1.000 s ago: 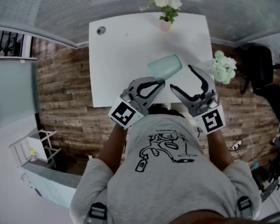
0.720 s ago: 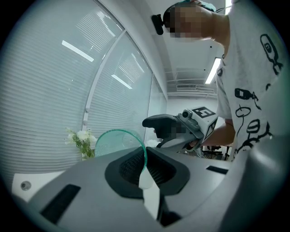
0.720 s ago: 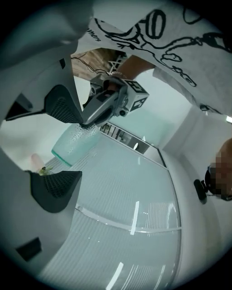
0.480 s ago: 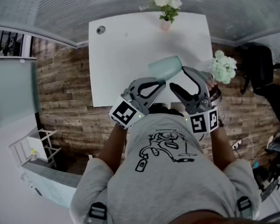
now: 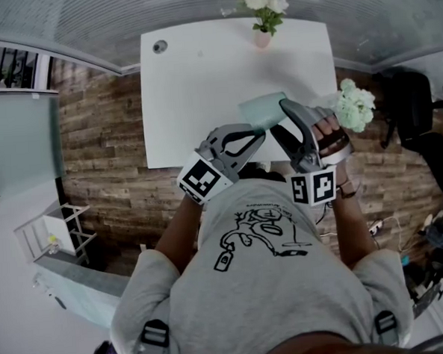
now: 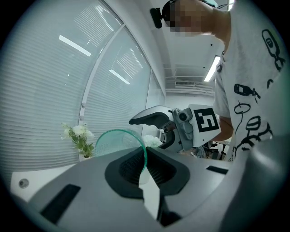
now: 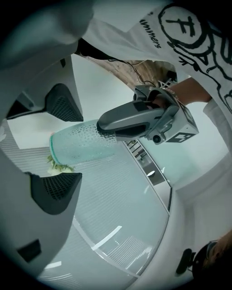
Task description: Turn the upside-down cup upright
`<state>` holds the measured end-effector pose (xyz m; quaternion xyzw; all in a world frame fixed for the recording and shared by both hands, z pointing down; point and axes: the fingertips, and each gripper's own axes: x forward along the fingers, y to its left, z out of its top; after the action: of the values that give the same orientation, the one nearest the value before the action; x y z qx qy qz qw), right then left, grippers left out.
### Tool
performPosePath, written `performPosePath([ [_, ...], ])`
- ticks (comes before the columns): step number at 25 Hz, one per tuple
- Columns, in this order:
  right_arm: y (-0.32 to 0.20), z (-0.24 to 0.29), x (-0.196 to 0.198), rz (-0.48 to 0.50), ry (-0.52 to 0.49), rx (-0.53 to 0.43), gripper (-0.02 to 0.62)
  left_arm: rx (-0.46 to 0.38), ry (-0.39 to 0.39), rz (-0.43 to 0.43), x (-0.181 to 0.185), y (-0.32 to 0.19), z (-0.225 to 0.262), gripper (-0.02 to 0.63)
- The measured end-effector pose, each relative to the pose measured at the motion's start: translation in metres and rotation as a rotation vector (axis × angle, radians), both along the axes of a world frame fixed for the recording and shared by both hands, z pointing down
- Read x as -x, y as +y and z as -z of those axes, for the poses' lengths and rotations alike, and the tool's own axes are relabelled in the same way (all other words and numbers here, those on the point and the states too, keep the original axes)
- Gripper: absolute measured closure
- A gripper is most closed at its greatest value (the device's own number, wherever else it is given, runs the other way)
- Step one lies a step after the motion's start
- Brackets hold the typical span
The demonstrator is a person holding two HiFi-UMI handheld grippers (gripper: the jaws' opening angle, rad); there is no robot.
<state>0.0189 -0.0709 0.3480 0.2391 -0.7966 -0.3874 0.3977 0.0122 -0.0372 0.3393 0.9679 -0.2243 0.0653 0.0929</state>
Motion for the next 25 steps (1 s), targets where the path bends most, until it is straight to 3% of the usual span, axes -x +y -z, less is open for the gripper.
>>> performPosePath([
  [12, -0.007, -0.02, 0.008, -0.002, 0.085, 0.009, 0.244, 0.001, -0.006, -0.033, -0.006, 0.006, -0.003, 0.591],
  [25, -0.01, -0.021, 0.012, -0.003, 0.095, -0.003, 0.246, -0.009, -0.011, -0.029, -0.004, 0.007, 0.0, 0.589],
])
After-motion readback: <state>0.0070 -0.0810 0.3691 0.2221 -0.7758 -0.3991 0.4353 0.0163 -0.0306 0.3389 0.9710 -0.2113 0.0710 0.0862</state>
